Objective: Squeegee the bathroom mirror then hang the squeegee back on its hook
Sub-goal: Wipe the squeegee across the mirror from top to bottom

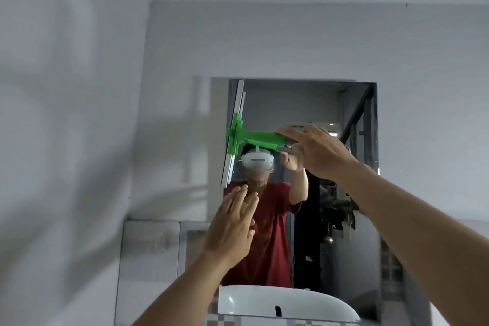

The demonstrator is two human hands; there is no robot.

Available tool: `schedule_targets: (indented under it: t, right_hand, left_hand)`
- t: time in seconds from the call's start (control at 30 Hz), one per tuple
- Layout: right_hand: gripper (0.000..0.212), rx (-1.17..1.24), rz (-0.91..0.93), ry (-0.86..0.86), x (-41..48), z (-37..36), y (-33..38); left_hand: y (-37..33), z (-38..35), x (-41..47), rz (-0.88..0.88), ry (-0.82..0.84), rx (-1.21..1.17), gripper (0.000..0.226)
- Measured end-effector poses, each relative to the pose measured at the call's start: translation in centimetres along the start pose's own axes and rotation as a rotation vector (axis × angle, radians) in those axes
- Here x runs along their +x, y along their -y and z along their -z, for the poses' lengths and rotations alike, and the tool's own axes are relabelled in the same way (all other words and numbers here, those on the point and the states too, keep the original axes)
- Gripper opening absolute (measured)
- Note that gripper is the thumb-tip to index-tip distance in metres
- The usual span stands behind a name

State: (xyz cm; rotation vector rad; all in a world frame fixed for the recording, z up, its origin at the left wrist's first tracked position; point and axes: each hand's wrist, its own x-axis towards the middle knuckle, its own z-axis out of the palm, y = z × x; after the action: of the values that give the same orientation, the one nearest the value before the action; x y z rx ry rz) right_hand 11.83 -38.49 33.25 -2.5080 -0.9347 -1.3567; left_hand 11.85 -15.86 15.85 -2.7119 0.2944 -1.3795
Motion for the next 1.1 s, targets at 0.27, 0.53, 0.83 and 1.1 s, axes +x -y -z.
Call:
schedule_targets:
  t: [0.27, 0.53, 0.83, 1.1]
  right_hand:
    - [0.059, -0.090, 0.035, 0.030, 3.7, 0.5, -0.8]
    - [0.064, -0.138, 0.065, 0.042, 4.6, 0.4, -1.6]
    - [0.063, -0.120, -0.066, -0.014, -0.1, 2.1, -7.7]
    - [0.061, -0.029, -0.287, -0.097, -5.0, 2.8, -11.0]
  left_hand:
    - [0.5, -2.1, 1.0, 0.048, 0.099, -0.024, 0.092]
    - [0.9, -2.3, 0.8, 0.032, 0.067, -0.040, 0.090]
    - [0.9, -2.9, 0.9, 0.036, 0.021, -0.027, 0.092]
    - [1.0, -3.1, 0.9, 0.040, -0.001, -0.017, 0.095]
